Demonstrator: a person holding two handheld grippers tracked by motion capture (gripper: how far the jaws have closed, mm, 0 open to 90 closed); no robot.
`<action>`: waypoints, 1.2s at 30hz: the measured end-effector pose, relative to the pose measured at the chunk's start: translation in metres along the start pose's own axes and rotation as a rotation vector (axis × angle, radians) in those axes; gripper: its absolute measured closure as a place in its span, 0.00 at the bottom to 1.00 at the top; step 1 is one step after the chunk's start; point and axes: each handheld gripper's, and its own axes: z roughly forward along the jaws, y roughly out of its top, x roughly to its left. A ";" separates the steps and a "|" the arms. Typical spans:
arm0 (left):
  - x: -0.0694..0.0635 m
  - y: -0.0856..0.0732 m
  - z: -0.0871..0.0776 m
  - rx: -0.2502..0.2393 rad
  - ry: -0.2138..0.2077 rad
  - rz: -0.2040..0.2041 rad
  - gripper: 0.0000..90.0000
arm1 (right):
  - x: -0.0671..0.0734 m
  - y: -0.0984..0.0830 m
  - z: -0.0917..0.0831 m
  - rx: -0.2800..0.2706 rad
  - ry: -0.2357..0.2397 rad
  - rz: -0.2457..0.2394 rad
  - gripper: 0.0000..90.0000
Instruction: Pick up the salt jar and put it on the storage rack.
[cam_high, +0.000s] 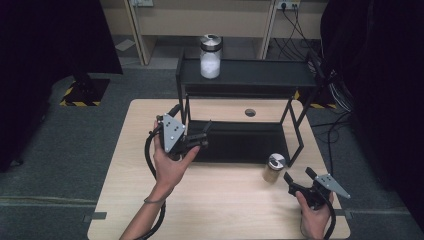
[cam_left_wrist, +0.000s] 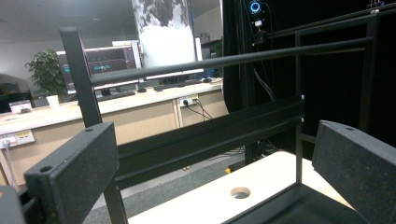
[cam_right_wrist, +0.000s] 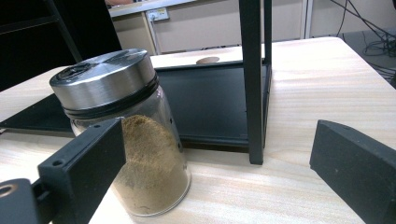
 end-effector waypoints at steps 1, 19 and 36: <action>0.000 -0.002 0.000 0.002 0.001 0.002 0.00 | 0.000 0.000 0.000 0.000 0.000 -0.001 0.04; -0.007 -0.037 -0.010 -0.008 -0.007 -0.030 0.00 | 0.000 0.000 0.000 0.001 0.001 -0.001 0.04; -0.018 -0.076 -0.024 0.053 -0.023 -0.059 0.00 | 0.000 0.000 0.000 0.002 0.001 -0.005 0.04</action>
